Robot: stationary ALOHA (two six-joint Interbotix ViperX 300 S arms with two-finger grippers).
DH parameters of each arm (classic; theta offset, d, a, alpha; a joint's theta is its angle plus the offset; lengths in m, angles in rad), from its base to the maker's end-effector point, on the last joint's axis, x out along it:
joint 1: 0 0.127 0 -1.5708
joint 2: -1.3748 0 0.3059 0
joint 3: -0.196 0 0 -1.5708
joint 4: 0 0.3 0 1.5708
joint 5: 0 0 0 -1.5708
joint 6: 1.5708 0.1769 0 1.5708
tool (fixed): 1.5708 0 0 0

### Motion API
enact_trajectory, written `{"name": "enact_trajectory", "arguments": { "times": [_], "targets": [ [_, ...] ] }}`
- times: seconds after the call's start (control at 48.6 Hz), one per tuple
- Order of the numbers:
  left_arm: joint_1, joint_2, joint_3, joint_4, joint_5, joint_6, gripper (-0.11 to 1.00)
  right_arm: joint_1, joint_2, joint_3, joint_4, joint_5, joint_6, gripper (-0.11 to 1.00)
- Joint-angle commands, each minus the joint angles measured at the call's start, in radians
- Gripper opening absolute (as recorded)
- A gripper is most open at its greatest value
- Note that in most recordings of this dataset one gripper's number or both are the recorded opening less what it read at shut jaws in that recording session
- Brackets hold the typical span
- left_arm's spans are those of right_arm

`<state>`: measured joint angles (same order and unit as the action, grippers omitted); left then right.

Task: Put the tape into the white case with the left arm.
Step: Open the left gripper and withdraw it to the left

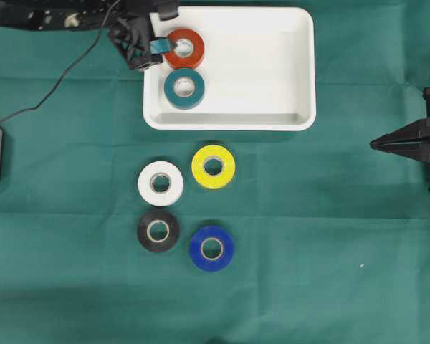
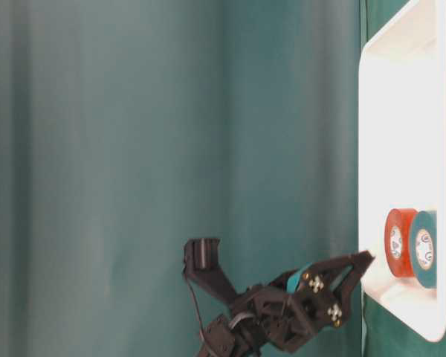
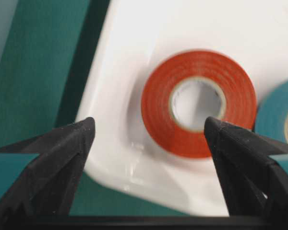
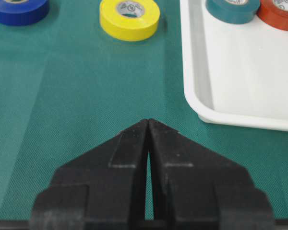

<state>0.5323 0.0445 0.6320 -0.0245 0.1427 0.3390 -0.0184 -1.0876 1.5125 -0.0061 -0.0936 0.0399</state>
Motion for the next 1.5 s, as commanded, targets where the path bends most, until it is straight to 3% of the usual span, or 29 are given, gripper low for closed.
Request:
{"name": "enact_trajectory", "arguments": {
  "times": [0.0, 0.452, 0.637, 0.946, 1.234, 1.481],
  "targets": [
    [-0.011, -0.080, 0.029, 0.002, -0.002, -0.002, 0.97, -0.002, 0.008, -0.012, -0.002, -0.008, 0.002, -0.09],
    [-0.133, -0.383, 0.284, -0.003, 0.009, -0.006, 0.97, -0.002, 0.008, -0.012, 0.000, -0.008, 0.000, -0.09],
    [-0.215, -0.454, 0.350, -0.003, 0.048, -0.043, 0.97, -0.002, 0.008, -0.012, 0.000, -0.008, 0.000, -0.09],
    [-0.327, -0.549, 0.426, -0.003, 0.091, -0.155, 0.97, -0.002, 0.008, -0.011, -0.002, -0.008, 0.000, -0.09],
    [-0.469, -0.647, 0.471, -0.003, 0.100, -0.166, 0.97, 0.000, 0.008, -0.011, -0.002, -0.008, 0.000, -0.09],
    [-0.578, -0.652, 0.477, -0.003, 0.100, -0.189, 0.97, 0.000, 0.008, -0.011, -0.002, -0.009, 0.000, -0.09]
  ]
}}
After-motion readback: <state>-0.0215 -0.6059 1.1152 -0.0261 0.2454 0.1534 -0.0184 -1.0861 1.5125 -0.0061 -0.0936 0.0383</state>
